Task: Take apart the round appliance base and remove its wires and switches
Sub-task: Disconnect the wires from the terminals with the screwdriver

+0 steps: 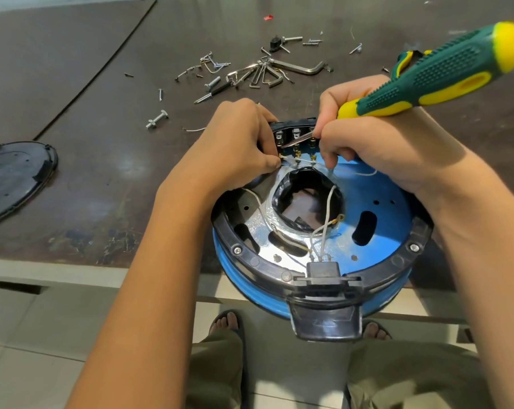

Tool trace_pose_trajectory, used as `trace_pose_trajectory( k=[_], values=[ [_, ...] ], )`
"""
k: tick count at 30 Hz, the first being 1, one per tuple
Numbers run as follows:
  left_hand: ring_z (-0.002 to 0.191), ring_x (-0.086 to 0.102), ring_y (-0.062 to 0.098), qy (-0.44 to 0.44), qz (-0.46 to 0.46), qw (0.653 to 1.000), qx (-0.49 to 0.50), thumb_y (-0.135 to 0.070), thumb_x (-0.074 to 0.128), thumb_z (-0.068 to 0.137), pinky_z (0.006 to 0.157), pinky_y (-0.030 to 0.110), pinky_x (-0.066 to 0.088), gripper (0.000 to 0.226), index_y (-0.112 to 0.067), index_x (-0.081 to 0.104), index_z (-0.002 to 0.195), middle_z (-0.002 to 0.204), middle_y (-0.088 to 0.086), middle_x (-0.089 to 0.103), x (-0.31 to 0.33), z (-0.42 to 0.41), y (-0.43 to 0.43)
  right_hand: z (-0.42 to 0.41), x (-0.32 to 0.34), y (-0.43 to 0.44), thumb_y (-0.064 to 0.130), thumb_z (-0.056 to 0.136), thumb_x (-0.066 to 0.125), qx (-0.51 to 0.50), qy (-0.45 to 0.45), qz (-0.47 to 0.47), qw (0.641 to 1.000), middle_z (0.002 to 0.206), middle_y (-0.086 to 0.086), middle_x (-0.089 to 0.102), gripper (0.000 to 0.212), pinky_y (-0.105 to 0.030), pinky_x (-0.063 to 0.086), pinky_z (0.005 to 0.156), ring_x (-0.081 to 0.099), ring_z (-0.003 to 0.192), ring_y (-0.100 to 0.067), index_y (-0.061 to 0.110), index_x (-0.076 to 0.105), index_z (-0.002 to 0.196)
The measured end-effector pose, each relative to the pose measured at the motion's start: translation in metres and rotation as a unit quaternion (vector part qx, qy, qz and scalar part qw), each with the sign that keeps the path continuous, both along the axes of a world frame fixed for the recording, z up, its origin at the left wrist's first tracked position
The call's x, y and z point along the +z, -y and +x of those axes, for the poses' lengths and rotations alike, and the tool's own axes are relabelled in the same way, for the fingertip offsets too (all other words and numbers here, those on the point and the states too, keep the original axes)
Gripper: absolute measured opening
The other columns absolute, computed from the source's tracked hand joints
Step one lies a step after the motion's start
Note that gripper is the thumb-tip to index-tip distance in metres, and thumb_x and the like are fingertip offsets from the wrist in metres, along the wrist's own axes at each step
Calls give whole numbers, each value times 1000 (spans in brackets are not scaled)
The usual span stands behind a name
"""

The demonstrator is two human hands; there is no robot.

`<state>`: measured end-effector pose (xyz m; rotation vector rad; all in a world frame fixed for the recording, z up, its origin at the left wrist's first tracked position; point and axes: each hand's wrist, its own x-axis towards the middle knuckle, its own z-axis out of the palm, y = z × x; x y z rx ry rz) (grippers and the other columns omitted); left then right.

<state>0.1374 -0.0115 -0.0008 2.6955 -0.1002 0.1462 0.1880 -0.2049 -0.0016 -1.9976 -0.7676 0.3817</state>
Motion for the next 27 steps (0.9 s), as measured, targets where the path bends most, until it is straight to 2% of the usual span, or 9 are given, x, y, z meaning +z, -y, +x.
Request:
trace_pose_trajectory(
  k=[7,12,15,17,19,21,23,25,27],
  values=[
    [95,56,5,-2,1,1000,-5,-11,78,77,80,14,40,7,-17,81,77,115,-9,63,1,-1,0,-3,3,-1,2,87,64,-12,32,2,999,50,18,59,33,-3,38,44,55,46,7,30,59,69],
    [94,56,7,-1,1,1000,-4,-11,78,77,69,1,37,7,-17,80,75,107,-14,58,1,0,-1,-1,4,-1,4,87,70,-27,81,-17,996,50,19,61,35,-3,40,45,57,46,8,32,62,68],
    [92,56,6,-1,0,1000,-7,-11,78,77,69,0,37,7,-18,80,75,108,-13,60,0,1,-1,-5,5,-1,16,88,71,-26,90,0,996,58,17,64,23,-4,44,50,60,53,9,33,65,74],
    [93,57,7,-1,0,1000,-8,-12,78,77,69,2,38,7,-18,80,75,110,-13,62,0,0,-1,-9,5,-2,27,86,70,-36,73,26,996,69,8,70,2,-12,51,60,64,62,3,29,70,86],
    [95,57,7,0,2,1000,-8,-12,78,78,72,5,40,7,-18,81,76,111,-13,62,0,0,-1,-10,3,-2,29,92,70,-65,63,41,995,80,-3,74,10,-31,60,78,70,76,-8,21,74,97],
    [95,56,6,0,0,1000,-9,-12,78,78,73,6,40,7,-18,81,76,109,-13,60,1,0,-1,-11,3,-4,31,92,68,-102,66,34,992,82,-2,76,14,-44,60,88,73,84,-13,20,76,95],
    [95,57,7,-1,-1,1000,-12,-12,77,78,76,12,45,7,-17,81,76,107,-14,58,1,0,-1,-11,4,-5,29,90,68,-124,55,33,990,79,0,77,13,-46,61,87,73,81,-10,21,78,91],
    [95,57,8,0,2,1000,-14,-11,77,78,81,18,45,6,-16,81,76,107,-14,59,1,-1,0,-13,5,-5,23,91,68,-127,48,39,990,77,-1,77,13,-42,62,84,74,77,-11,20,80,88],
    [95,57,8,3,3,1000,-13,-11,77,78,81,18,44,6,-16,81,76,109,-12,61,0,-1,0,-14,4,-5,19,92,67,-129,49,43,990,76,0,77,14,-36,62,84,74,75,-12,17,80,88]
  ],
)
